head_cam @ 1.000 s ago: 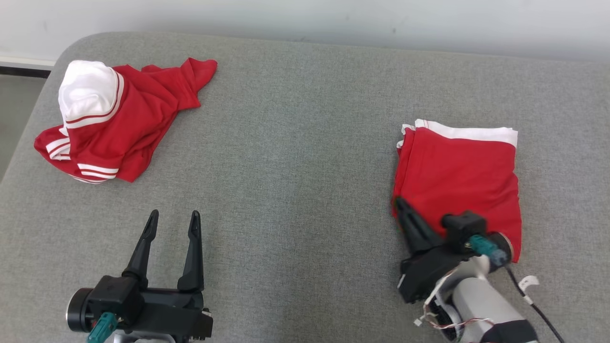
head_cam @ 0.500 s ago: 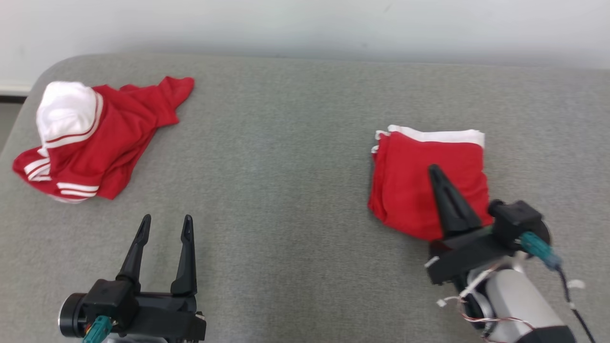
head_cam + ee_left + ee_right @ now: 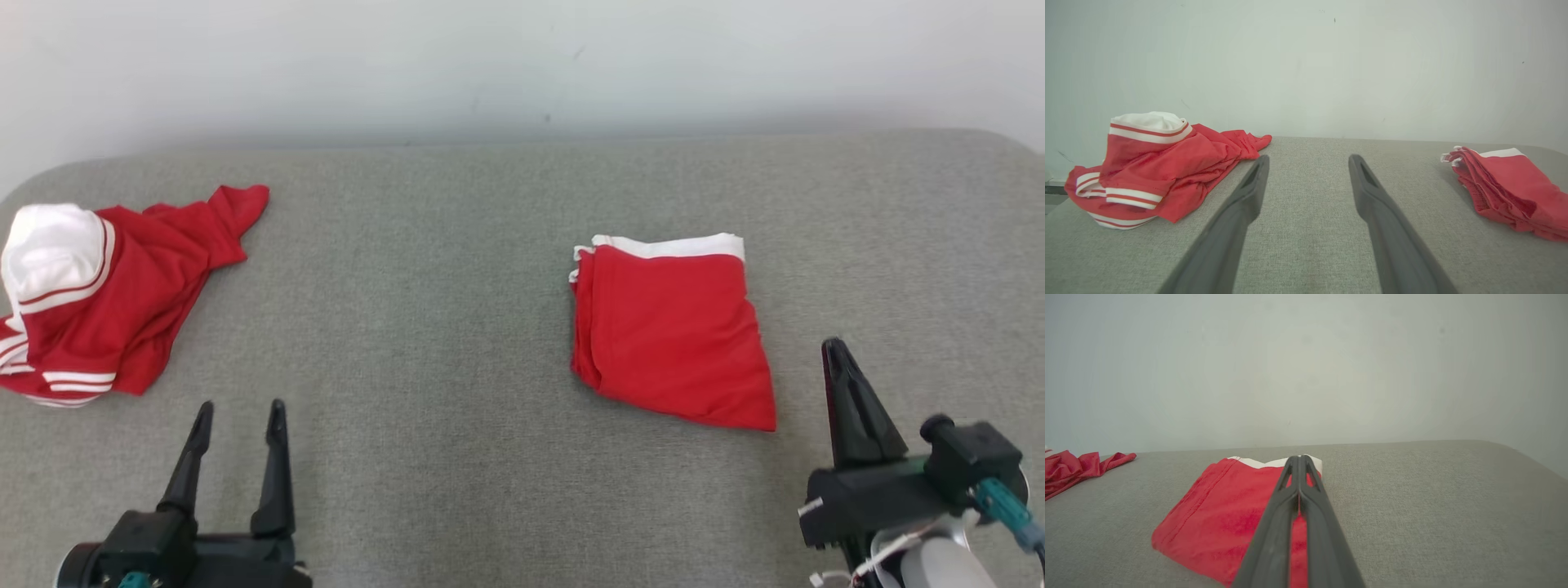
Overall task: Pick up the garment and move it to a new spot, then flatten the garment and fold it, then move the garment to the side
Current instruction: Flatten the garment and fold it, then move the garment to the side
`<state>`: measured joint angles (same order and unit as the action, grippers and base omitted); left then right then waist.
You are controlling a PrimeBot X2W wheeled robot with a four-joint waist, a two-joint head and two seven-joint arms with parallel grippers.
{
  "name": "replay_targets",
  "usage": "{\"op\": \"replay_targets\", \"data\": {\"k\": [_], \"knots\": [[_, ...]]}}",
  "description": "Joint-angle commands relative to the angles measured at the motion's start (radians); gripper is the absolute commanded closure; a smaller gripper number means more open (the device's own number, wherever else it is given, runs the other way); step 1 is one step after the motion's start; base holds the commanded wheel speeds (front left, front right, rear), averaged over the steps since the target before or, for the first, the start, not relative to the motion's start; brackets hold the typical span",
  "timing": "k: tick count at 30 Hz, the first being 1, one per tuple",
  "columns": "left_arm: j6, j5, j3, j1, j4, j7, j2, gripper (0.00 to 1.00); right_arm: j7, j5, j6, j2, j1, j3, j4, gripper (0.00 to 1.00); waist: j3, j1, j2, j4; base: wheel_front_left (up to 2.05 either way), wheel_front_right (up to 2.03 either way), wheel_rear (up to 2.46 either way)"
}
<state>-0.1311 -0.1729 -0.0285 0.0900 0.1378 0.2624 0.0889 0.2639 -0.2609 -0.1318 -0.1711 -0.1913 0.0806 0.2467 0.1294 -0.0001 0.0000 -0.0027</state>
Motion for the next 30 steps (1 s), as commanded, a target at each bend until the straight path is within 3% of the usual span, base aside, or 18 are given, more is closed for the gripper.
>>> {"op": "replay_targets", "data": {"k": [1,5,6,7,8,9,19,30], "knots": [[0.001,0.003,-0.004,-0.015,-0.002,0.003,0.008,0.00,0.000,0.006,0.002,0.005,0.019,-0.007,-0.006,1.00,-0.015,0.0001,0.0000,-0.014,0.00,0.00,0.00],[0.001,0.021,-0.002,-0.049,-0.006,0.003,0.010,0.00,0.000,0.009,0.002,0.014,0.064,-0.029,-0.020,1.00,-0.030,0.0001,0.0000,-0.022,0.00,0.00,0.00],[0.001,0.025,0.001,-0.055,-0.006,0.004,0.012,0.00,0.000,0.009,0.002,0.016,0.075,-0.031,-0.021,0.96,-0.035,0.0001,0.0000,-0.024,0.00,0.00,0.00],[0.001,0.026,0.004,-0.063,-0.005,0.004,0.015,0.00,0.000,0.012,0.002,0.018,0.083,-0.034,-0.024,0.60,-0.038,0.0001,0.0000,-0.025,0.00,0.00,0.00],[0.001,0.026,0.007,-0.072,-0.003,0.003,0.017,0.00,0.000,0.017,0.002,0.019,0.092,-0.037,-0.027,0.40,-0.043,0.0001,0.0000,-0.025,0.00,0.00,0.00],[0.001,0.024,0.010,-0.078,-0.001,0.003,0.019,0.00,0.000,0.020,0.002,0.019,0.100,-0.040,-0.028,0.00,-0.047,0.0001,0.0000,-0.025,0.00,0.00,0.00],[0.001,0.010,0.033,-0.129,-0.015,0.003,0.038,0.00,0.000,0.053,0.002,0.039,0.176,-0.067,-0.048,0.00,-0.081,0.0001,0.0000,-0.005,0.00,0.00,0.00],[0.001,0.001,0.030,-0.138,-0.021,0.003,0.027,0.00,0.000,0.050,0.002,0.049,0.185,-0.020,-0.067,0.00,-0.090,0.0001,0.0000,0.018,0.00,0.00,0.00]]}}
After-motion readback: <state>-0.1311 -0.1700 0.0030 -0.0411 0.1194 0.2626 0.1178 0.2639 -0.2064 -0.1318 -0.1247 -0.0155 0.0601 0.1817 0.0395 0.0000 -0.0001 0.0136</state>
